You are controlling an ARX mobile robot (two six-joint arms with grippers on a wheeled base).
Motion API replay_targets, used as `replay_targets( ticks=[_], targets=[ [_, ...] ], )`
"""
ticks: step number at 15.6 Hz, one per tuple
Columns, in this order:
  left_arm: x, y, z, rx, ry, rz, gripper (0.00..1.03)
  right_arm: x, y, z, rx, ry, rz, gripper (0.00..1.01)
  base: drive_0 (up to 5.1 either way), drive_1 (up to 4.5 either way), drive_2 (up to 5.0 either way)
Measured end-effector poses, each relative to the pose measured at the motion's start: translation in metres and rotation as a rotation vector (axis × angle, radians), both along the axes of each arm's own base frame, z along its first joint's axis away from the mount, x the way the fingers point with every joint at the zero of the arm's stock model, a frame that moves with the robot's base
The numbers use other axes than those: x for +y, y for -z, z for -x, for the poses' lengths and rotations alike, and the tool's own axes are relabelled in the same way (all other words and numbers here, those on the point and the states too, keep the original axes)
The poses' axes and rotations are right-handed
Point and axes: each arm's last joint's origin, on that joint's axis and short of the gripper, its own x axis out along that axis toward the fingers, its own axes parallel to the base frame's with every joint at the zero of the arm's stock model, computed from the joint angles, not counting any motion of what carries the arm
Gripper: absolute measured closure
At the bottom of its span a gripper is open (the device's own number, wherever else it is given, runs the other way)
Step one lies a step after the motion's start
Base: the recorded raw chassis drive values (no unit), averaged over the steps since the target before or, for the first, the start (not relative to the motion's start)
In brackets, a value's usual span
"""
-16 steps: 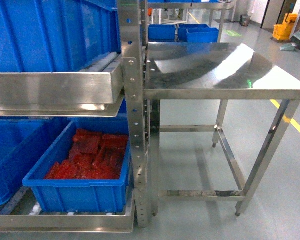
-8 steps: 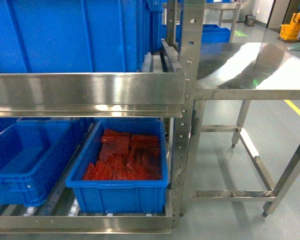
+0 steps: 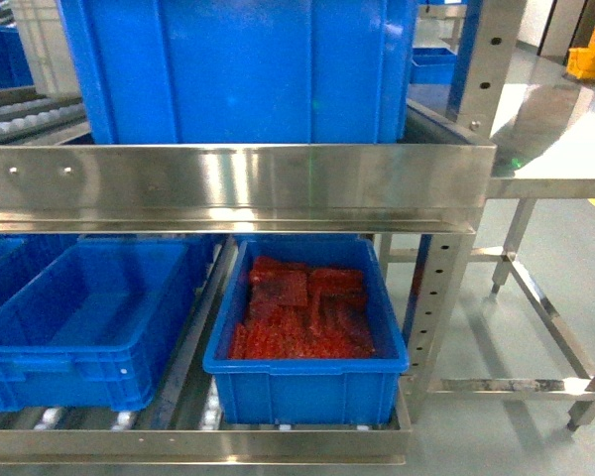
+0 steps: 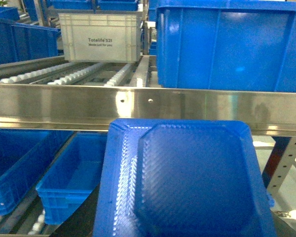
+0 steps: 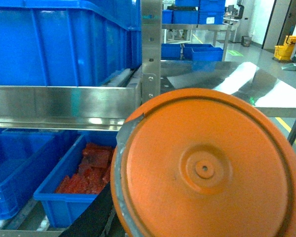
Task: Sort blue parts and orange caps into right shelf containers
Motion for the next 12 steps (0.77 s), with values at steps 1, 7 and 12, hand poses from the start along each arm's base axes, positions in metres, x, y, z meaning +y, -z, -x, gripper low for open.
replay_targets(
  ticks=[1,7,12],
  targets=[
    [0.0,0.0,0.0,0.0,0.001,0.0,0.61,0.0,0.0,0.0,0.0,0.0,0.0,0.57,-5.2,2.28,2.3],
    [0.0,-0.0001,0.0,-0.001,0.001,0.0,0.61,0.0,-0.0002,0.0,-0.002,0.0,0.0,0.57,-5.1,2.3,2.3],
    [0.0,-0.0001,0.0,-0.001,0.001,0.0,0.61,0.0,-0.0003,0.0,-0.003,0.0,0.0,0.57,-5.1,2.36,2.4]
  ],
)
